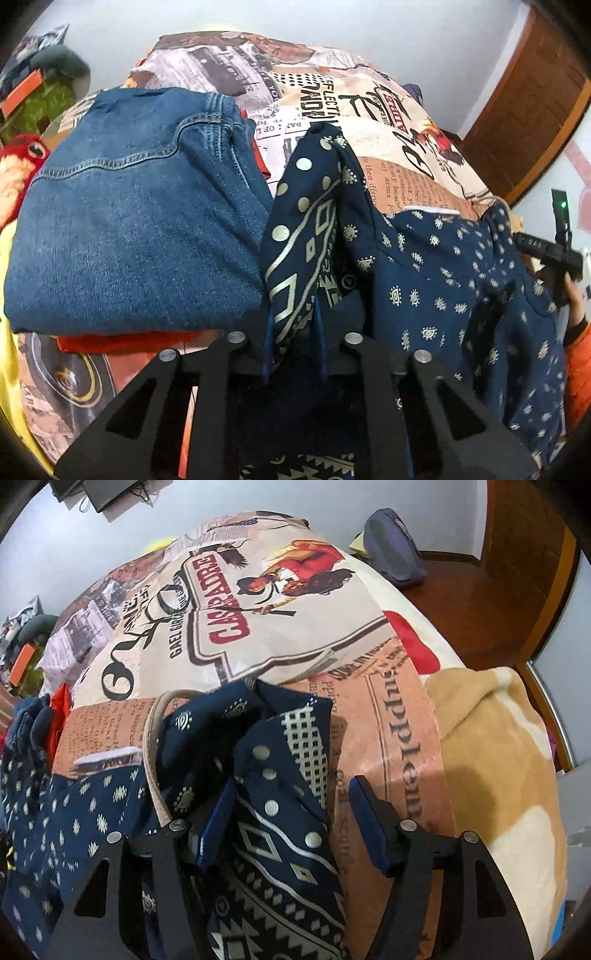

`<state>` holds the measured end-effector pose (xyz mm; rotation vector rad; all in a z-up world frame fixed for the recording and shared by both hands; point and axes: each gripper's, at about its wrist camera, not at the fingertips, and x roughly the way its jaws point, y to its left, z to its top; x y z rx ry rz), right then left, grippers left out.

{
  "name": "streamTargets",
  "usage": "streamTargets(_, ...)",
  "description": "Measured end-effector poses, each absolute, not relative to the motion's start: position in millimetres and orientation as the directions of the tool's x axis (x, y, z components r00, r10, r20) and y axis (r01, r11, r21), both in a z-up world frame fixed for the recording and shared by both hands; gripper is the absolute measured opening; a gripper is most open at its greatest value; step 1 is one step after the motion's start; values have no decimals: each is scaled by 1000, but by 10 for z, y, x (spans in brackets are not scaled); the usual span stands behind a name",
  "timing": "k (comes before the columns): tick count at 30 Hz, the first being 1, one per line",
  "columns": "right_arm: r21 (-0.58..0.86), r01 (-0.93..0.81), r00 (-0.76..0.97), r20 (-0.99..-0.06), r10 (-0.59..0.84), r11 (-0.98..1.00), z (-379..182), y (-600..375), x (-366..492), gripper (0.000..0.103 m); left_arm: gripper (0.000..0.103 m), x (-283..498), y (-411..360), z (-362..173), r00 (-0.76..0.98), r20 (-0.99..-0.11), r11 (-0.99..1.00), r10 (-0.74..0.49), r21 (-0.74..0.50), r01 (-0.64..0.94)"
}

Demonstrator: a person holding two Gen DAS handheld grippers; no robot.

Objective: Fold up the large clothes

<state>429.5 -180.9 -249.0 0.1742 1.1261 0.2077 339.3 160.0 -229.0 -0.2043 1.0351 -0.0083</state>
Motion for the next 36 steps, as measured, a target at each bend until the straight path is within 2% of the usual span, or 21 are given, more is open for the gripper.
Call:
streamTargets(1,231,-74,421,-875,240,970,-2491,-1786,4299,60,12,3400,1608,-2282,511,-853,979,-104,-178,-97)
streamTargets(2,224,-84,423,-874,239,971,-2494,-1752,4307,44,8,3406,1604,-2271,509,-854,979,-104,-179,-100)
streamTargets(3,238,-106,411,-874,260,965,-2494,-1698,4313,18,7,3405,1582,-2248,511,-853,979,-102,-177,-101)
streamTargets(4,259,-119,390,-876,284,959,-2498,-1662,4317,13,7,3397,1549,-2210,517,-851,981,-91,-164,-99)
streamTargets(7,235,-150,419,-865,277,960,-2358,-1577,4230,10,6,3318,1442,-2040,547,-832,986,-94,-156,-67)
streamTargets(10,309,-145,477,-811,340,940,-2043,-1703,4114,10,6,3282,1386,-1800,588,-799,983,-123,-178,-36)
streamTargets(14,328,-165,545,-756,363,930,-1611,-1870,3992,9,6,3331,1362,-1468,628,-763,976,-156,-217,-21)
streamTargets(17,246,-174,615,-729,301,953,-1301,-1896,3933,8,6,3433,1364,-1270,656,-730,966,-191,-259,-8)
streamTargets(22,198,-160,662,-705,254,967,-1052,-1904,4130,7,6,3762,1416,-1150,681,-717,969,-151,-244,-42)
streamTargets(29,175,-115,631,-747,208,978,-1360,-1845,4594,8,6,4461,1650,-1681,593,-804,975,-46,-166,-150)
streamTargets(36,43,-75,561,-824,78,996,-1999,-1712,4946,9,8,4932,1717,-2241,501,-862,982,72,-27,-189)
